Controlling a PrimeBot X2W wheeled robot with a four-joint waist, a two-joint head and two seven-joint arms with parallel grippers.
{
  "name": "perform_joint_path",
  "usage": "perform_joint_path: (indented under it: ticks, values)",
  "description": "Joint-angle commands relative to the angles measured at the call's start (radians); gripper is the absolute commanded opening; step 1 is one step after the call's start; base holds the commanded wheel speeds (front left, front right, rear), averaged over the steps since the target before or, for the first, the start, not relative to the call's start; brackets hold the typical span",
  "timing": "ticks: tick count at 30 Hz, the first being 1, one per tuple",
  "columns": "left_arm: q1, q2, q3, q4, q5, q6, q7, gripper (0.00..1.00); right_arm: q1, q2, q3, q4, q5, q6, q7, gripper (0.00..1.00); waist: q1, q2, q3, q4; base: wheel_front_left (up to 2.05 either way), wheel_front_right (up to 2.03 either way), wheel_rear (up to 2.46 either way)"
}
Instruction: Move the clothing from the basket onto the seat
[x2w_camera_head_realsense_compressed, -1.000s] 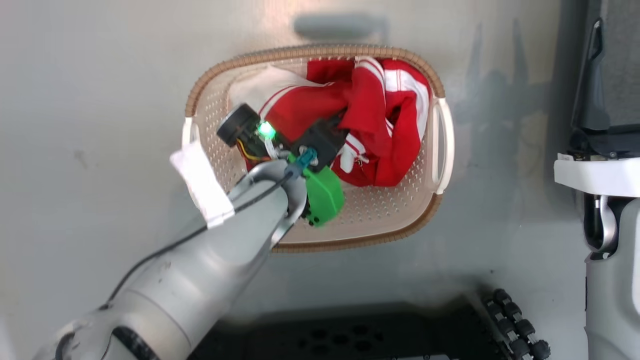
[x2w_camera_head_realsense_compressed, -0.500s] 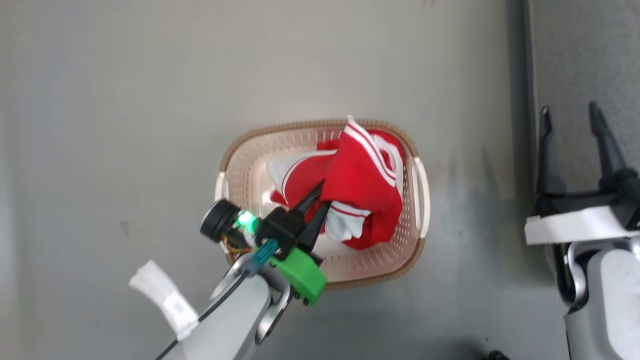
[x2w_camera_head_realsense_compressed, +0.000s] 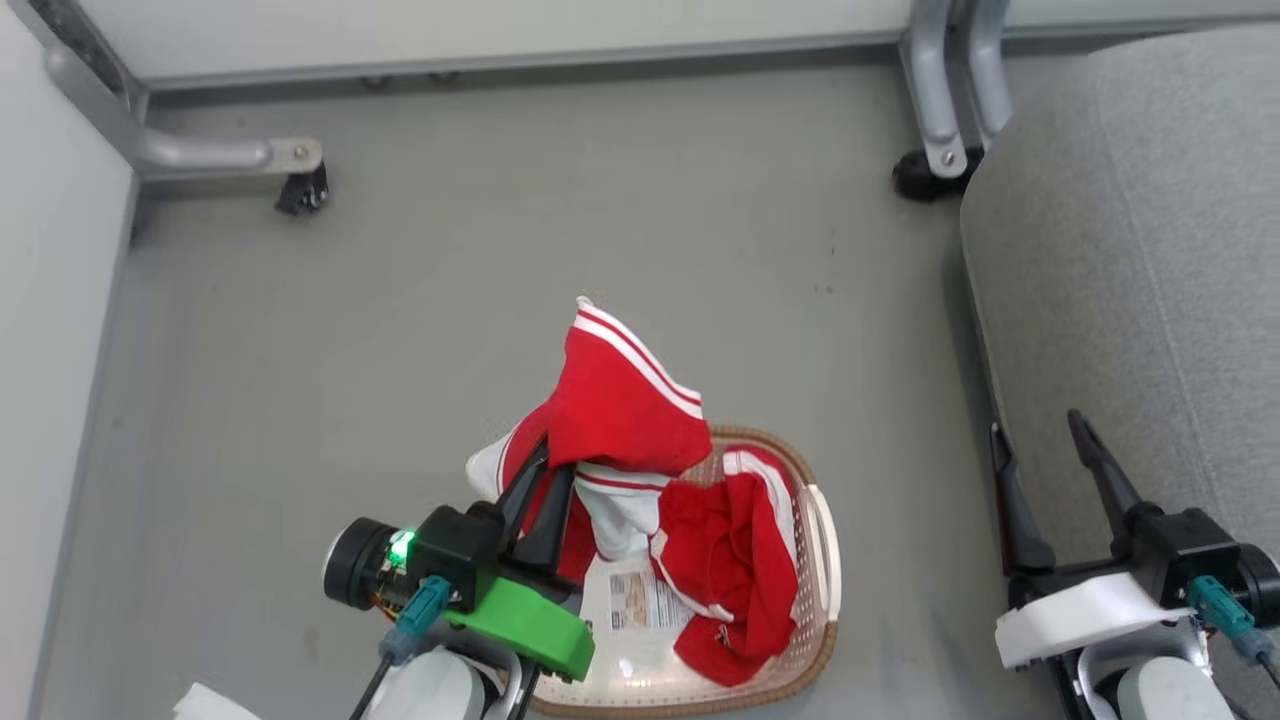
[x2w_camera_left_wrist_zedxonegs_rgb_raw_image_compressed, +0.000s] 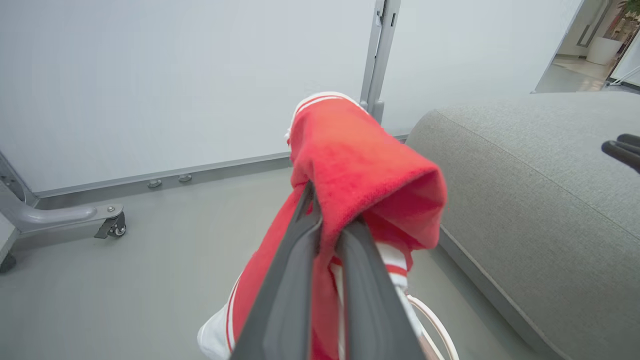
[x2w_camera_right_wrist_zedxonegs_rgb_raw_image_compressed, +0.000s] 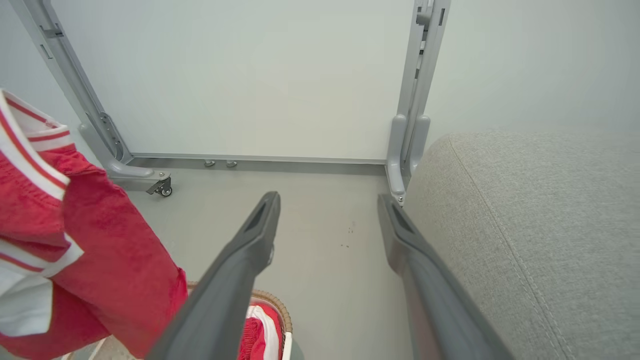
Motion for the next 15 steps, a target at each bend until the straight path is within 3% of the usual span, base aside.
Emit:
perform_joint_path:
  ticks: [1,9,15]
  values:
    - [0.029,-0.005,0.018,-0.016,0.008,-0.001,-0.001,0.00,0.027,-0.003,0.008,-0.002,0.009,-0.001,-0.004,1.00,0.0001,0.0000,-0.222,-0.018,0.00,0.00,0.00]
    - [0.059,-0.019,0.086,-0.054,0.031,-0.019,-0.001,0.00,0.087,-0.003,0.070,-0.005,0.025,-0.001,-0.004,1.00,0.0001,0.0000,-0.298,-0.036,0.00,0.00,0.00]
    - [0.037,-0.025,0.082,-0.060,0.048,-0.042,-0.001,0.00,0.105,-0.003,0.126,-0.014,0.035,-0.001,-0.004,1.00,0.0001,0.0000,-0.310,-0.031,0.00,0.00,0.00]
